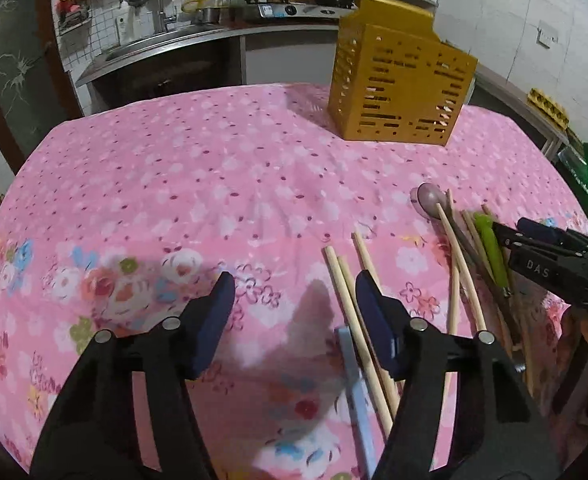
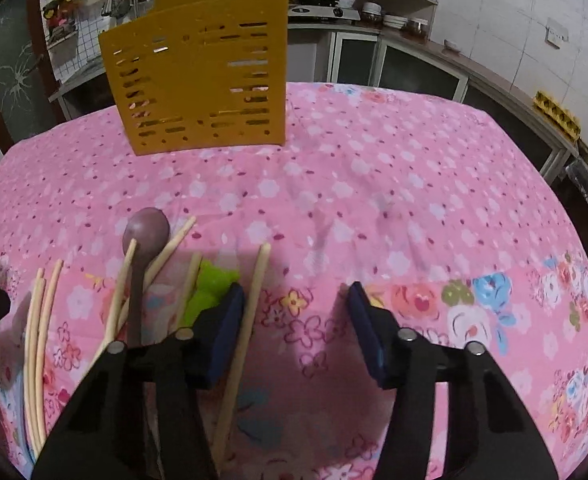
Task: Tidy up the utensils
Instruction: 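Move the left tool down to the wooden chopsticks and close on one, then lift the chopstick with the left tool off the table, then carry the chopstick with the left tool and drop it into the yellow holder, then return the left tool to the utensils on the table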
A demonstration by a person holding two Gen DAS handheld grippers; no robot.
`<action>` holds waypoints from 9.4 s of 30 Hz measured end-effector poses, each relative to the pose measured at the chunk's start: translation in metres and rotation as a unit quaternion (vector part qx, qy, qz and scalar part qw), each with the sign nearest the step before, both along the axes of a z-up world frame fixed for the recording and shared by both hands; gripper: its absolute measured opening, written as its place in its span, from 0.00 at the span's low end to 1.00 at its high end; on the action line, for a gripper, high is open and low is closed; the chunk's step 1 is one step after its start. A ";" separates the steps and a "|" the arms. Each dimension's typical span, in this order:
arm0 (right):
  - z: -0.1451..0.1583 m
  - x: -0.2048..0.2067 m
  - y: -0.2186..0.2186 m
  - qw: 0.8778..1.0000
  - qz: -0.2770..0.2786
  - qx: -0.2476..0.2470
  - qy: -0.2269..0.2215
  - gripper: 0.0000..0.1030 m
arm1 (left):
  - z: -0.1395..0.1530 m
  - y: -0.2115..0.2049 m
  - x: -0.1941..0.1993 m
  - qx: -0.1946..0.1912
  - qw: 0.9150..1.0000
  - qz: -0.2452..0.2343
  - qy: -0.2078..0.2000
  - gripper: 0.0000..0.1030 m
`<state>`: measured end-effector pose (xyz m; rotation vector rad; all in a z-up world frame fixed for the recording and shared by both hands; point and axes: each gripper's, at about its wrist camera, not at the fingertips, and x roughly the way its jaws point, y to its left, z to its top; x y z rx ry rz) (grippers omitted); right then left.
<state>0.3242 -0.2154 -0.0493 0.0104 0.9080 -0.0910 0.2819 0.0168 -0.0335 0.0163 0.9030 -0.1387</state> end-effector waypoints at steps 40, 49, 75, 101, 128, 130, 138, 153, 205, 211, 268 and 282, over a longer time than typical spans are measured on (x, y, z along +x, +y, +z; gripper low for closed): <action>0.004 0.013 -0.007 0.998 0.027 0.042 0.040 0.17 | -0.012 -0.016 0.046 -0.040 0.995 -0.026 0.088 0.03; 0.004 0.014 -0.006 0.998 0.027 0.042 0.040 0.17 | -0.010 -0.016 0.041 -0.052 0.994 -0.032 0.095 0.04; 0.003 0.025 0.000 0.997 0.017 0.031 0.068 0.14 | -0.017 -0.022 0.052 -0.004 0.992 -0.022 0.120 0.05; 0.029 0.017 -0.014 0.996 0.006 0.093 0.009 0.06 | 0.012 -0.024 0.063 -0.011 0.998 -0.002 0.060 0.05; 0.134 -0.043 -0.027 0.961 0.054 0.121 -0.244 0.06 | 0.139 -0.019 0.009 -0.061 0.981 -0.007 -0.185 0.04; 0.137 -0.045 -0.029 0.959 0.054 0.122 -0.252 0.06 | 0.142 -0.022 0.008 -0.057 0.980 -0.006 -0.192 0.04; 0.149 -0.048 -0.030 0.954 0.054 0.125 -0.266 0.06 | 0.155 -0.026 0.008 -0.056 0.976 -0.014 -0.209 0.04; 0.161 -0.046 -0.036 0.952 0.049 0.143 -0.266 0.06 | 0.172 -0.028 0.006 -0.060 0.972 -0.021 -0.225 0.04; 0.202 0.143 -0.027 0.879 0.038 0.091 -0.466 0.06 | 0.195 -0.079 0.157 -0.057 0.948 -0.024 -0.312 0.04; 0.182 0.133 -0.023 0.890 0.061 0.078 -0.445 0.06 | 0.164 -0.072 0.166 -0.054 0.955 -0.016 -0.290 0.04; 0.030 -0.025 -0.016 0.995 -0.007 0.043 -0.084 0.84 | 0.020 -0.010 0.017 -0.031 0.998 0.009 -0.045 0.94; -0.002 -0.006 0.007 0.997 0.019 0.069 -0.022 0.57 | -0.004 -0.022 0.020 -0.022 1.000 -0.015 0.011 0.59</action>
